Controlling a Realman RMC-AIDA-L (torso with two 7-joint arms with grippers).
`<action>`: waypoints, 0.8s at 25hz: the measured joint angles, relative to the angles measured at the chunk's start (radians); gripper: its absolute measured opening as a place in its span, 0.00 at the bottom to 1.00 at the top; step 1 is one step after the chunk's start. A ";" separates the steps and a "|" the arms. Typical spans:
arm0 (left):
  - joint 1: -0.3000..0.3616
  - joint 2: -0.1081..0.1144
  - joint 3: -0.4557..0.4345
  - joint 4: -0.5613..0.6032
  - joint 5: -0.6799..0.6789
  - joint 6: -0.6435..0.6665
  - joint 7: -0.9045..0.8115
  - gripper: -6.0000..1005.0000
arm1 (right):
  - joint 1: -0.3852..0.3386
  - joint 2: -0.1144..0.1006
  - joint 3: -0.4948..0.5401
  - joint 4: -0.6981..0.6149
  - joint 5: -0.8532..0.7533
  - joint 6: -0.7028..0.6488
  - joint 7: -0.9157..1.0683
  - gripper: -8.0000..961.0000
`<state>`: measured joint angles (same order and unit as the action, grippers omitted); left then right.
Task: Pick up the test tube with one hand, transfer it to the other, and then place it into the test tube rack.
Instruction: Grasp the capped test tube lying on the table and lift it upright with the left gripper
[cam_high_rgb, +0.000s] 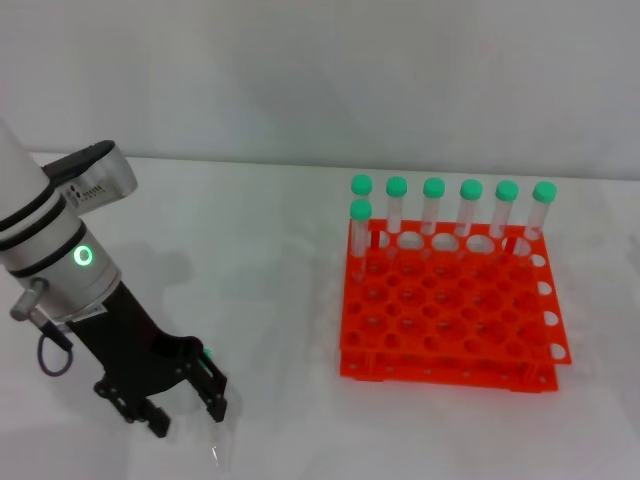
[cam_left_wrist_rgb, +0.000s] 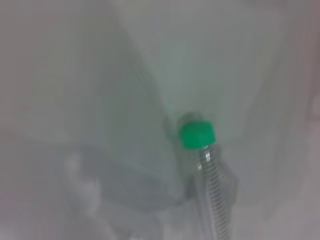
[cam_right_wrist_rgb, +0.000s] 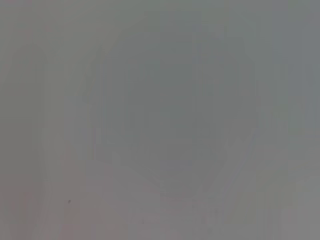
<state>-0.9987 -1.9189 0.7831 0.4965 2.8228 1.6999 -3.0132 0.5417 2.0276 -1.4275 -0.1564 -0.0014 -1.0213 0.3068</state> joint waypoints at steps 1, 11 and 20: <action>0.000 0.000 0.000 0.000 0.000 0.000 0.000 0.83 | 0.000 0.000 -0.002 0.000 0.000 0.000 0.000 0.89; -0.016 -0.017 -0.012 -0.060 0.007 -0.048 0.001 0.61 | -0.002 -0.005 -0.015 0.000 0.000 -0.001 0.004 0.89; 0.002 -0.017 -0.012 -0.062 0.007 -0.082 0.000 0.60 | -0.003 -0.009 -0.014 0.000 0.000 -0.001 0.006 0.89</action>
<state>-0.9969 -1.9364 0.7716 0.4349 2.8303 1.6184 -3.0127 0.5383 2.0189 -1.4419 -0.1564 -0.0019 -1.0219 0.3125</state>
